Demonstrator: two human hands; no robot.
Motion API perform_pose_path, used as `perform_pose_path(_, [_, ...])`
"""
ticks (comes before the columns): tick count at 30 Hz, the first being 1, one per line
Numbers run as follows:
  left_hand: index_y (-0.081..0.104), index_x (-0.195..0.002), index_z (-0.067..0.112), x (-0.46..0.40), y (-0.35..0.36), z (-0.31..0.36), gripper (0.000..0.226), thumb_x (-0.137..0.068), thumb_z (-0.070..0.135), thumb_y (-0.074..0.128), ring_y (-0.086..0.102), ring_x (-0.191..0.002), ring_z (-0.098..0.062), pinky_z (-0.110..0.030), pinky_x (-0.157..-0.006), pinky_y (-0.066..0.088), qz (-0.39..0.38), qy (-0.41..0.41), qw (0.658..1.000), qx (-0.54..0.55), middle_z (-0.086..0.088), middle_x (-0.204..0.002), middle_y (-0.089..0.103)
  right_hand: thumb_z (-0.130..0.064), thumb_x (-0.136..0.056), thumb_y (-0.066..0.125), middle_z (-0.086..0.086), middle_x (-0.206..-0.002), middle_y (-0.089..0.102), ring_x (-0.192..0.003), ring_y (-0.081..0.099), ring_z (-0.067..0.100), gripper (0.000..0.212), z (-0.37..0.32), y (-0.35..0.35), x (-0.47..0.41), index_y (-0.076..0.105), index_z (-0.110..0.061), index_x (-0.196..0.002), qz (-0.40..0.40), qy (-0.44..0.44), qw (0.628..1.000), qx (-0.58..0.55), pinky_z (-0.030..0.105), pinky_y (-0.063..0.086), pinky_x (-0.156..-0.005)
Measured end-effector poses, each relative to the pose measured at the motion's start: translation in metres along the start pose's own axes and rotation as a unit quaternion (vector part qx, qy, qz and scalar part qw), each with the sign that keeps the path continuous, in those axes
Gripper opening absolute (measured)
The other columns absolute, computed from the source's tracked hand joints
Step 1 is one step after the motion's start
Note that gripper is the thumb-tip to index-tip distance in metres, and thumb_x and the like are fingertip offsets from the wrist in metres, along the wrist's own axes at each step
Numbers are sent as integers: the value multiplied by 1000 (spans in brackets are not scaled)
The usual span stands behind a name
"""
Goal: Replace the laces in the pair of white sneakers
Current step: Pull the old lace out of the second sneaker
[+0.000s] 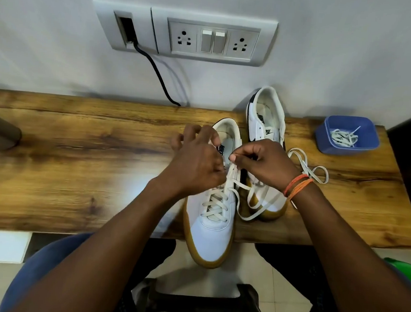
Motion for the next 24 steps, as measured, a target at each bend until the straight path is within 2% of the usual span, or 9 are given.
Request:
perform_pose_path(4, [68,-62,19,0,-29,-20,31,-58,46,55,32,-105,-23,-35,-75,18,87,-98,990,-45,8,-97,48,-30,-82,77,-6,-73,73,-71,68,8,13,1,1,1,78,-17,-82,6,9,1000,-23,26,55,-71])
perform_pose_path(7, [62,-65,14,7,-30,-31,23,-67,36,57,36,-100,-26,-39,-81,27,-9,-186,979,-77,3,-82,48,-28,-82,77,-6,-70,73,-69,68,7,12,2,2,-1,78,-17,-82,4,19,999,-35,23,54,-71])
perform_pose_path(9, [59,-72,12,10,-22,-32,19,-73,30,60,40,-106,-32,-42,-85,31,-63,-211,973,-65,0,-83,49,-27,-81,78,-4,-69,73,-67,68,6,12,4,0,-1,78,-16,-83,-2,34,998,-51,18,51,-69])
perform_pose_path(11, [63,-89,16,8,-17,-27,18,-78,30,61,39,-114,-32,-41,-88,29,-27,-155,986,-57,-3,-105,50,-27,-81,78,-3,-69,73,-66,68,6,12,5,0,-2,78,-15,-82,-4,43,997,-58,17,50,-69])
perform_pose_path(13, [66,-101,28,4,-16,-15,27,-75,33,67,35,-118,-26,-36,-84,21,21,-70,997,-13,1,-123,47,-28,-81,78,-3,-69,72,-66,67,7,13,3,3,-2,77,-15,-82,1,40,998,-48,20,51,-69])
perform_pose_path(15, [72,-100,35,3,-11,-2,24,-77,39,69,28,-124,-23,-36,-86,17,9,1,1000,-10,5,-133,43,-28,-82,77,-4,-71,72,-69,67,10,13,1,6,-2,76,-15,-81,11,30,999,-31,25,54,-70])
perform_pose_path(17, [75,-95,35,5,0,5,18,-80,42,69,21,-129,-23,-38,-90,15,-19,32,999,-40,7,-141,41,-28,-83,76,-4,-72,71,-70,67,12,14,0,6,-1,75,-15,-80,15,21,999,-23,27,53,-70])
perform_pose_path(21, [78,-90,35,3,1,2,13,-83,43,70,24,-127,-21,-40,-91,17,-22,16,1000,-15,10,-129,46,-28,-83,76,-3,-71,71,-68,67,10,15,0,4,-1,75,-13,-82,3,25,999,-29,25,53,-69])
perform_pose_path(24, [77,-91,31,-1,-13,-6,14,-82,39,71,28,-125,-24,-46,-94,21,32,-18,997,-74,10,-121,48,-26,-84,75,-2,-71,72,-68,68,11,13,2,4,-1,74,-12,-83,-2,30,999,-41,26,55,-72])
Point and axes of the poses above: each hand's wrist, its own x-axis away from the middle knuckle, its own y-axis out of the palm, z = x × y, the point moved 3 cm from there along -x, towards the middle knuckle
